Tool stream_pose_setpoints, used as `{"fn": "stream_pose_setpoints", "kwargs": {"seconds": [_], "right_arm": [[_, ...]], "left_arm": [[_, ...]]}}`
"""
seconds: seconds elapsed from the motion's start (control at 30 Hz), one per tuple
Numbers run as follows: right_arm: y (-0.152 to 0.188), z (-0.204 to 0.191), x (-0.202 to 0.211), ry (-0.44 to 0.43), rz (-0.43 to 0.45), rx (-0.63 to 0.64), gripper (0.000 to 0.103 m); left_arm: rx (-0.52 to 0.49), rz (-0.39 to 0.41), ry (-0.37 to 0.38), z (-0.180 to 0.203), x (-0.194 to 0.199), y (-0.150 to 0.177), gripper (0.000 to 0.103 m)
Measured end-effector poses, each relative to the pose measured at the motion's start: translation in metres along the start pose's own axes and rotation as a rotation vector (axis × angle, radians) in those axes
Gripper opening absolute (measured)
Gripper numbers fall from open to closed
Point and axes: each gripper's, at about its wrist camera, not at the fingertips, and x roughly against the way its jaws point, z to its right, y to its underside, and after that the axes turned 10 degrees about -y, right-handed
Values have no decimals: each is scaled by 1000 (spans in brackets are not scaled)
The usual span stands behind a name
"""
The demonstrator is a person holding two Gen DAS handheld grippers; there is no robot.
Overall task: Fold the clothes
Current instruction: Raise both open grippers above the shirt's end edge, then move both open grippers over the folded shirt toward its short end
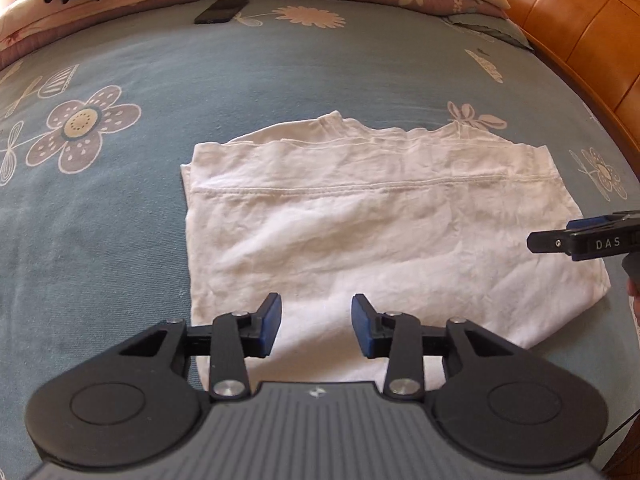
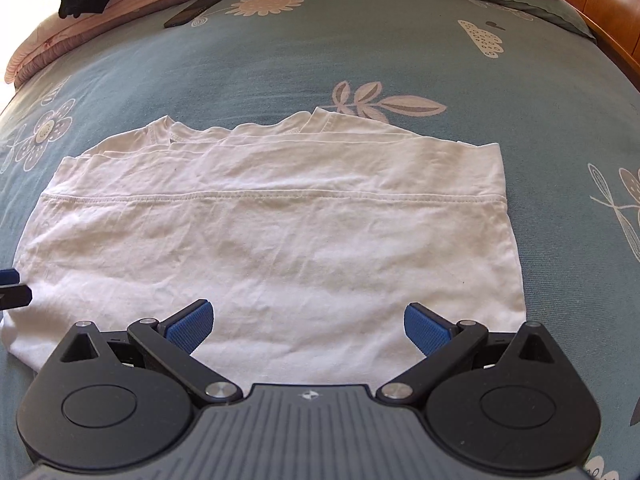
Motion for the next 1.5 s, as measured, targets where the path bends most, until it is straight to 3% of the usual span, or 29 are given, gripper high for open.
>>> {"fn": "stream_pose_setpoints", "kwargs": {"seconds": [0.17,0.4,0.47,0.63,0.73,0.87,0.97,1.07,1.13,1.27,1.4,1.5], "right_arm": [[20,-9,-5,8,-36,61,103],[42,14,19,25,-31,-1,103],[45,19,25,35,-19,-20,103],[66,45,23,38,-70,-134,103],[74,53,32,35,-64,-162,103],[68,54,46,17,2,-175,103],[57,47,49,-76,57,-163,103],[53,33,37,-206,34,-150,103],[56,27,28,-240,3,-158,103],[68,33,26,-192,-33,-190,103],[70,41,37,-181,-41,-203,103],[63,34,44,-250,-8,-199,103]], "left_arm": [[-58,-30,-15,13,-2,6,41],[-113,-83,-45,19,4,16,44],[-131,-93,-71,19,7,18,49],[-104,-203,-116,15,-5,39,51],[-160,-236,-166,21,-3,43,58],[-171,-201,-139,35,12,31,57],[-207,-153,-82,55,14,20,57],[-245,-116,-10,77,10,13,58],[-264,-111,28,88,5,13,58],[-320,-128,49,101,-3,20,58],[-291,-185,-18,86,-3,29,56],[-270,-129,68,86,10,22,60]]}}
